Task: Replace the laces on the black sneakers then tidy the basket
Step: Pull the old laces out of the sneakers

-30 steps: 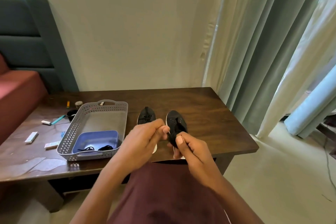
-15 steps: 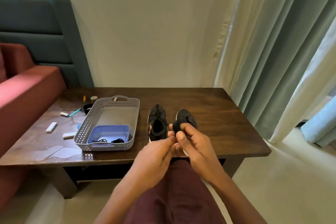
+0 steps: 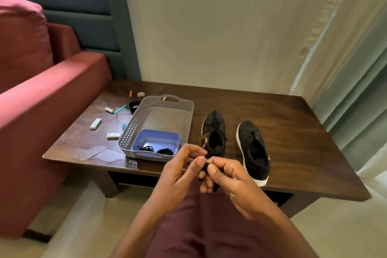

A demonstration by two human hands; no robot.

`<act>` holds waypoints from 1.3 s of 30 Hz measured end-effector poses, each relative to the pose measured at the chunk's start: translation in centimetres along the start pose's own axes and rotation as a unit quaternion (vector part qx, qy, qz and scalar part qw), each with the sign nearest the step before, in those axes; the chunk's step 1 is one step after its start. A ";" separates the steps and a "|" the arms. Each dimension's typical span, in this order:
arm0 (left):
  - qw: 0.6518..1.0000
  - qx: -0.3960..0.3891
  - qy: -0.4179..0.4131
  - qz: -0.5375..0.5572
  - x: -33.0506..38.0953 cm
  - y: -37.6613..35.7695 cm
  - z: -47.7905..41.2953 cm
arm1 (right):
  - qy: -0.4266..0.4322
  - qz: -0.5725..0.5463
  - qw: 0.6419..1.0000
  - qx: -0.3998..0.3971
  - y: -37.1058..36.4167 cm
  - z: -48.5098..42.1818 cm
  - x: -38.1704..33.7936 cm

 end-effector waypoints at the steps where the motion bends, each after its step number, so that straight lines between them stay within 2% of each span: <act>1: 0.997 0.007 0.018 0.071 -0.4 0.2 0.0 | -0.010 -0.047 0.999 -0.001 -0.5 -0.9 0.2; 4: 0.963 0.116 0.078 0.232 -2.0 1.8 -0.4 | -0.047 -0.148 0.988 -0.004 -1.6 -4.3 1.2; 7: 0.918 0.195 0.126 0.321 -3.9 3.9 -1.2 | -0.092 -0.202 0.975 0.003 -2.4 -7.5 2.7; 9: 0.908 0.237 0.139 0.315 -5.4 5.7 -1.9 | -0.115 -0.170 0.979 0.017 -2.8 -9.7 4.1; 12: 0.907 0.293 0.155 0.259 -7.6 7.9 -3.2 | -0.131 -0.038 0.990 0.044 -3.0 -13.3 6.5; 15: 0.895 0.356 0.171 0.210 -10.2 9.9 -5.2 | -0.151 0.070 0.983 0.072 -3.0 -17.0 9.1; 18: 0.887 0.396 0.175 0.160 -12.0 12.2 -7.4 | -0.159 0.078 0.980 0.092 -3.0 -20.7 11.0; 22: 0.890 0.406 0.205 0.046 -14.0 15.5 -10.2 | -0.124 0.144 0.979 0.075 -2.6 -25.1 13.1; 29: 0.896 0.303 0.298 -0.130 -16.3 18.9 -13.5 | -0.111 0.284 0.951 0.043 -2.3 -27.6 14.9; 34: 0.871 0.277 0.332 -0.232 -17.0 19.2 -13.8 | -0.074 0.469 0.880 0.008 -2.8 -28.4 15.4; 39: 0.848 0.278 0.352 -0.283 -17.9 18.9 -14.1 | -0.106 0.546 0.831 -0.021 -3.5 -29.1 15.3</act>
Point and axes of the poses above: each hand's wrist, its own z-axis away from the middle knuckle, its own y-axis out of the back of the hand, x = y × z, the point moved 3 cm from there along -z, towards the middle knuckle, and after that the axes turned 12 degrees about z, right-handed, at the moved point
